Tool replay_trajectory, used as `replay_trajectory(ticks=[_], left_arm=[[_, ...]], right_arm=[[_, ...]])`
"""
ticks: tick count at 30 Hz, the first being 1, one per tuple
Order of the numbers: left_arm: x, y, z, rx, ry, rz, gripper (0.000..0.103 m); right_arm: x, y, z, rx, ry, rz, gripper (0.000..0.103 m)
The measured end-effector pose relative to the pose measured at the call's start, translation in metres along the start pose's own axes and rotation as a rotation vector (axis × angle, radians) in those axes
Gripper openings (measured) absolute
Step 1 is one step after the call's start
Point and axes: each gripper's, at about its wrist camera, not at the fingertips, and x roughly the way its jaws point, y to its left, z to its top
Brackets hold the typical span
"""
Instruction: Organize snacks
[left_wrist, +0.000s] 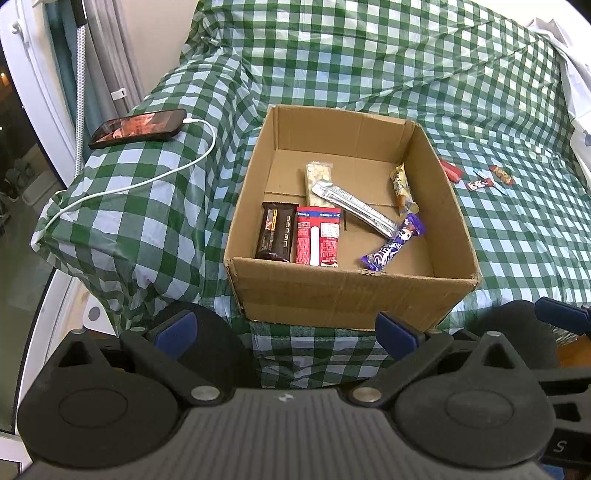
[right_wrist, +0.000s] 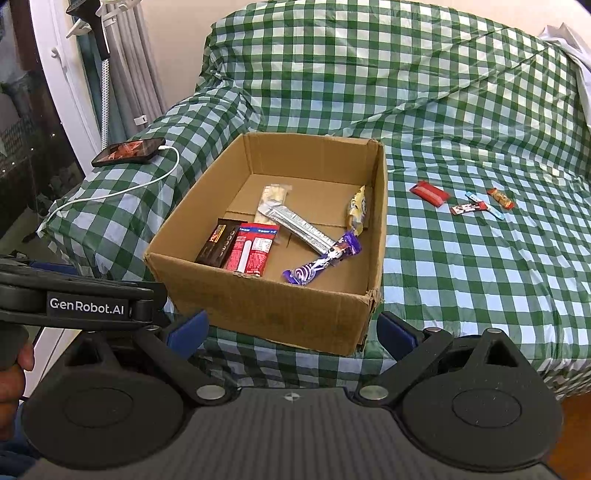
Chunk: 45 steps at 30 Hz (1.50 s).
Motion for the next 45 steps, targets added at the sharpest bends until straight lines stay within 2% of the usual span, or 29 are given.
replay_trajectory(ticks=[16,27,35,40,45], left_arm=[[0.01,-0.012,0.008,0.036,0.016,0.012,0.103],[0.022,-0.05,0.035,0.104,0.034,0.009,0.103],[0.034,-0.091,0.069,0.207,0.024,0.036,0.103],[0.051,-0.139,0.104,0.268,0.024,-0.014,0.103],[0.087,-0.203,0.15,0.316,0.041,-0.062,0.103]], right_arm=[[0.008,-0.01,0.001,0.034,0.016,0.01,0.098],[0.013,-0.051,0.003,0.135,-0.013,0.003,0.1],[0.02,-0.119,0.009,0.299,-0.067,-0.087,0.1],[0.024,-0.182,0.017,0.38,-0.106,-0.195,0.1],[0.037,-0.244,0.029,0.421,-0.12,-0.283,0.1]])
